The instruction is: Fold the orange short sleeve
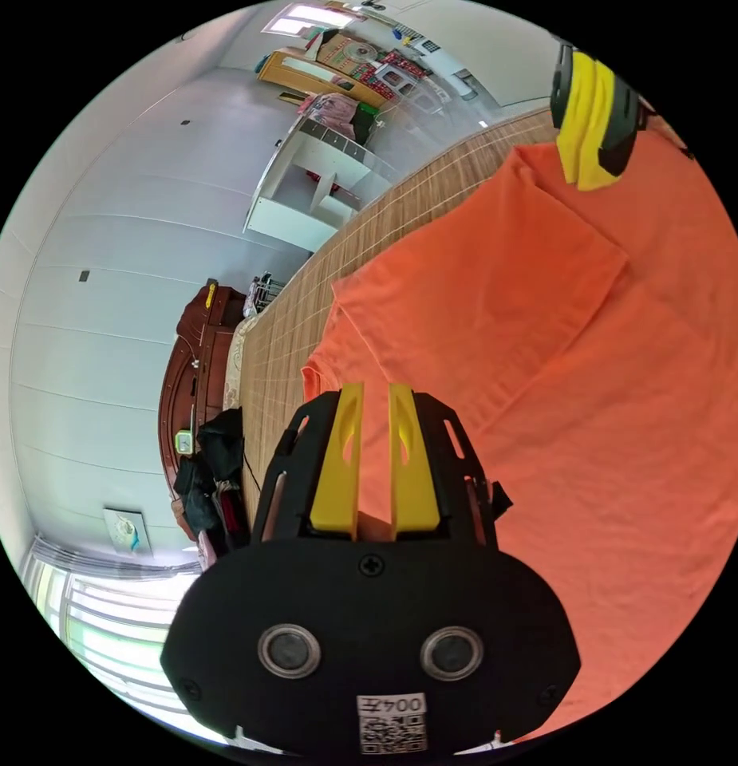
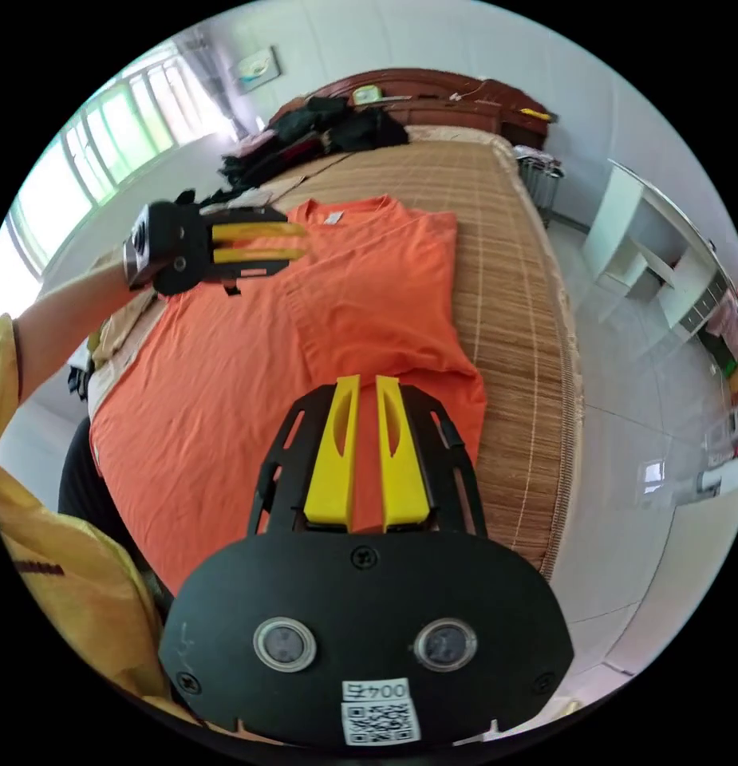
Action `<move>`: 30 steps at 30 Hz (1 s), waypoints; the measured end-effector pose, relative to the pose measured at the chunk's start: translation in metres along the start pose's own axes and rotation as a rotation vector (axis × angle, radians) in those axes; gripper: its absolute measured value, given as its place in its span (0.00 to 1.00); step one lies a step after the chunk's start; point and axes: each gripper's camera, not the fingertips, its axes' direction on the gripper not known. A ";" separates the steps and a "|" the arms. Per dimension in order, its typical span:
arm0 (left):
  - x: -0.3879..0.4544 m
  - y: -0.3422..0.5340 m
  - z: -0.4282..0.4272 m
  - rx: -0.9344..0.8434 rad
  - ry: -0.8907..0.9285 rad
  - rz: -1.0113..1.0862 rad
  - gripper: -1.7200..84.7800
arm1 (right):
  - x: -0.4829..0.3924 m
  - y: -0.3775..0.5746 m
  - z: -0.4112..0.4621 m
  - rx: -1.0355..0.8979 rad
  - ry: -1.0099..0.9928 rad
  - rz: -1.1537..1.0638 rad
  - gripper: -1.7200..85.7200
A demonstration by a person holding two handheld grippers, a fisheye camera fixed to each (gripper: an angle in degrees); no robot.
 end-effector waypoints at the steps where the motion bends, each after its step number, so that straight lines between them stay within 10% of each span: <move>1: -0.004 -0.005 0.007 -0.003 0.003 -0.007 0.04 | 0.005 0.004 0.000 0.031 0.019 0.032 0.09; 12: -0.131 -0.084 0.157 -0.027 0.294 -0.361 0.07 | 0.036 0.037 0.016 0.061 -0.026 0.144 0.08; 30: -0.146 -0.124 0.290 -0.115 0.565 -0.212 0.12 | 0.039 0.061 0.025 0.074 -0.064 0.136 0.03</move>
